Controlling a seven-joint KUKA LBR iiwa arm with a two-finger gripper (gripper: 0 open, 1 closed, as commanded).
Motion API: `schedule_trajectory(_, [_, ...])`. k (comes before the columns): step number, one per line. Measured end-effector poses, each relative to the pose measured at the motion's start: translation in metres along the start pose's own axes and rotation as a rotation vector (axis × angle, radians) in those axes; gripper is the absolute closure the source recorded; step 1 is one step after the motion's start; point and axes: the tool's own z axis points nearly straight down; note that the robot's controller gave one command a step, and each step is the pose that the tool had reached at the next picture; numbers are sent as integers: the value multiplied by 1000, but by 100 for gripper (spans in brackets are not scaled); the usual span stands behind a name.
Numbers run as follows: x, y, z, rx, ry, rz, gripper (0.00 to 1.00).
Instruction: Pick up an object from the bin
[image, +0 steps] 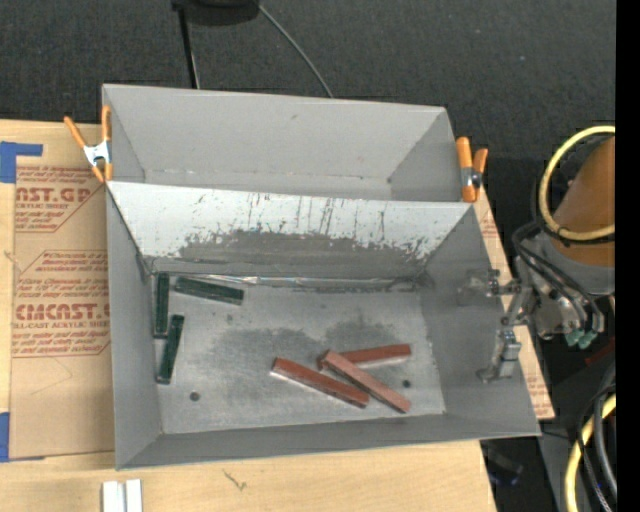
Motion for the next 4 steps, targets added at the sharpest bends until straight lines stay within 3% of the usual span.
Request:
schedule_trajectory(1, [-7, 26, 34, 1, -4, -89, 0])
schedule_trajectory(2, [-12, 30, 92, 0, -5, -176, 0])
schedule_trajectory(3, [-16, 31, 130, -1, 0, -125, 0])
schedule_trajectory(4, [-70, 55, 172, 0, -2, -60, 100])
